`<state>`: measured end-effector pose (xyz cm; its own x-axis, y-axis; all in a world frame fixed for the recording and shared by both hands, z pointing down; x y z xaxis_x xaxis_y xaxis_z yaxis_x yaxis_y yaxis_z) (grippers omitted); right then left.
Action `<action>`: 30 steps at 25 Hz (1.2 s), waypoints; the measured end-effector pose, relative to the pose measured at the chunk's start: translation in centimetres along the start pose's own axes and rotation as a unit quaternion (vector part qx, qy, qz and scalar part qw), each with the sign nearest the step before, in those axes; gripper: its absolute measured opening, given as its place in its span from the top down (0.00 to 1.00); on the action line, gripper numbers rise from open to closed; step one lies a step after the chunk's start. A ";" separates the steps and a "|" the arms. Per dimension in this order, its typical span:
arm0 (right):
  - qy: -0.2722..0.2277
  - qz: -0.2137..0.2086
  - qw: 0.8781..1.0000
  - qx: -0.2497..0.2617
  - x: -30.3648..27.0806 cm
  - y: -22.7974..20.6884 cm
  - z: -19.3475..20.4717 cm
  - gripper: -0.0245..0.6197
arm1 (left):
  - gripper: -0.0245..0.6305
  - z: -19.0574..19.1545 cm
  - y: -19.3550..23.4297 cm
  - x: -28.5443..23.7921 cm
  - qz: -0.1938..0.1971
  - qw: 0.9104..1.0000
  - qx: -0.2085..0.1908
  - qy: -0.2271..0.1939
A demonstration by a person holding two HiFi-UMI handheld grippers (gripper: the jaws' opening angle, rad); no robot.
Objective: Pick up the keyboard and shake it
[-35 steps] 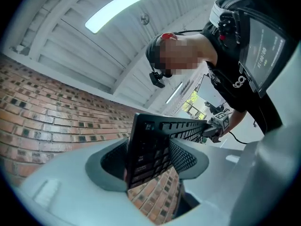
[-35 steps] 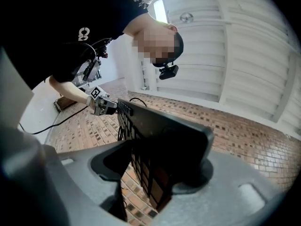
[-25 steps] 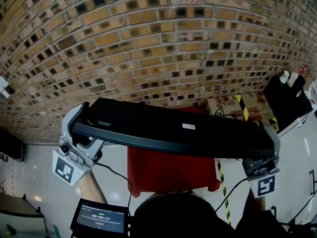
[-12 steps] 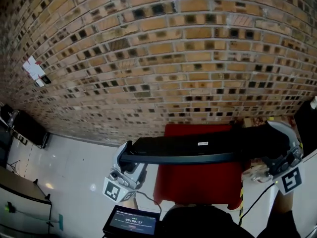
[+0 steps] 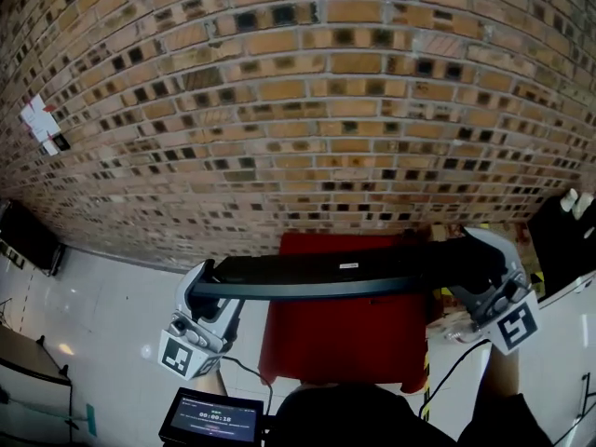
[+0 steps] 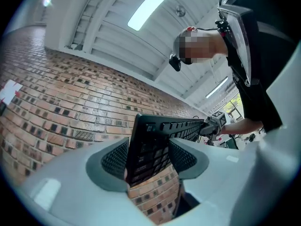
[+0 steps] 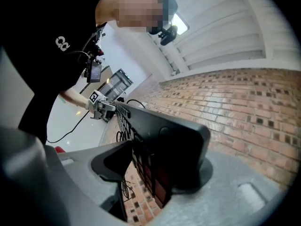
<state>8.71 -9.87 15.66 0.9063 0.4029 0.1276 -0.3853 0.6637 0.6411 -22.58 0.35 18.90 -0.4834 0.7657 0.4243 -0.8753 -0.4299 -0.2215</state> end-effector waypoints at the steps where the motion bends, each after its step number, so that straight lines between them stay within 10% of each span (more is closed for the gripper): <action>1: 0.001 0.003 1.000 -0.019 0.1 0.3 0.9 0.59 | 0.55 0.3 -0.1 -0.3 0.004 1.000 0.001 0.008; 11: 0.088 0.009 0.975 -0.202 4.0 5.0 11.5 0.58 | 0.55 7.4 -1.0 -2.5 0.040 0.992 0.019 0.120; 30: 0.204 -0.033 0.919 -0.336 6.7 10.8 22.9 0.59 | 0.55 19.5 -3.1 -0.4 0.040 0.964 0.130 0.229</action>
<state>14.62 -14.47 40.79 0.8439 0.4588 -0.2782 -0.4758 0.8795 0.0073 -19.44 -8.01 36.51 -0.5558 0.8308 -0.0295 -0.8313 -0.5556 0.0164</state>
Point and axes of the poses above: the fingertips, and each gripper's own axes: x backward along the fingers, y to its left, z out of its underside, the point moved 2 cm from there along x, backward along the fingers, and after that the axes turned 4 degrees about z, right-handed, at the moved point
